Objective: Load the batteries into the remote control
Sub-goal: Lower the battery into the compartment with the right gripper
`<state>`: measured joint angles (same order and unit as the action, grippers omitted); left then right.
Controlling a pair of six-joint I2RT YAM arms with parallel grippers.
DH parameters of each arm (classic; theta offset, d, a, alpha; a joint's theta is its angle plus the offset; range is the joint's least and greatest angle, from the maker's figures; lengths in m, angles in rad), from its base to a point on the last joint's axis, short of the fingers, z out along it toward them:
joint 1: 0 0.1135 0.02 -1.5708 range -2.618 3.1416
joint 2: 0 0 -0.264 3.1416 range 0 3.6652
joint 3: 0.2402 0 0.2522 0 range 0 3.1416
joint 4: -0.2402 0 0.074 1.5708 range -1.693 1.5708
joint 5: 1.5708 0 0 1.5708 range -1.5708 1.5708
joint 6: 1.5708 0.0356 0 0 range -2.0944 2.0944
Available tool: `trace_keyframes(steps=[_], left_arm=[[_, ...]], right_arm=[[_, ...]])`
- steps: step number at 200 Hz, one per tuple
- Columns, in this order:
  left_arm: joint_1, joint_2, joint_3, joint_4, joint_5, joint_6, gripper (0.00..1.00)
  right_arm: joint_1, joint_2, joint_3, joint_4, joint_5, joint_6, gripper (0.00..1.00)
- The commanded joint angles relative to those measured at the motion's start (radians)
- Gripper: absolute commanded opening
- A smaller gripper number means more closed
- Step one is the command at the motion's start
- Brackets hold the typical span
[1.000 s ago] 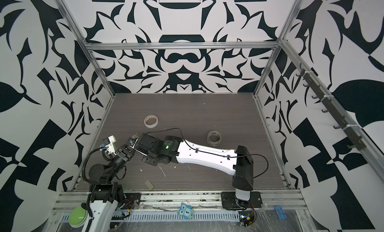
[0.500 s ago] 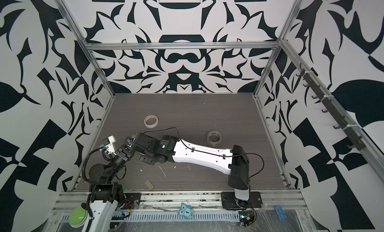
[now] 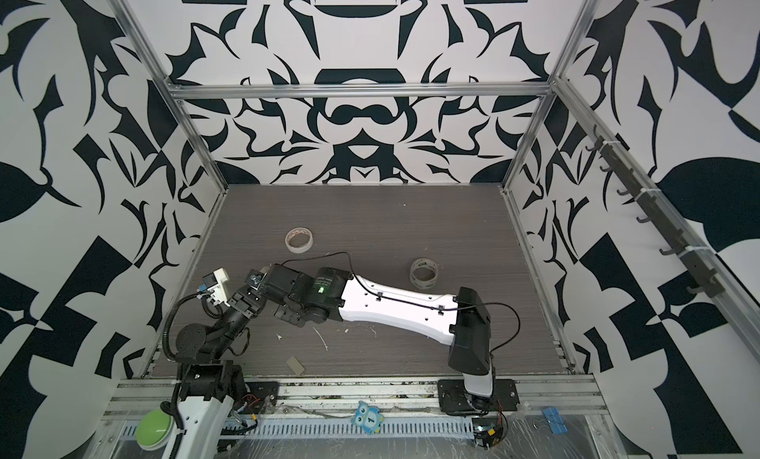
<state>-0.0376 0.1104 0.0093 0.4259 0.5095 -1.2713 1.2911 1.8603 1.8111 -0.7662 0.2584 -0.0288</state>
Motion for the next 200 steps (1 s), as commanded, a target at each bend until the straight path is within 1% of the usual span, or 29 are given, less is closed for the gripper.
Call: trace_keyframes(steps=[1,49,112,126,200], left_arm=[[0.001,-0.018,-0.040,0.056,0.009,-0.017,0.00],[0.001,-0.019,-0.040,0.058,0.003,-0.027,0.00],[0.001,-0.023,-0.040,0.084,-0.013,-0.084,0.00],[0.001,-0.026,-0.040,0.078,-0.017,-0.085,0.00],[0.000,-0.021,-0.041,0.068,-0.020,-0.089,0.00]], right_arm=[[0.005,-0.016,0.023,0.010,0.006,0.017,0.06],[0.006,-0.019,0.015,0.018,-0.001,0.018,0.09],[0.005,-0.022,0.023,0.023,0.002,0.017,0.10],[0.005,-0.026,0.022,0.026,0.002,0.013,0.12],[0.005,-0.025,0.029,0.027,-0.006,0.012,0.16]])
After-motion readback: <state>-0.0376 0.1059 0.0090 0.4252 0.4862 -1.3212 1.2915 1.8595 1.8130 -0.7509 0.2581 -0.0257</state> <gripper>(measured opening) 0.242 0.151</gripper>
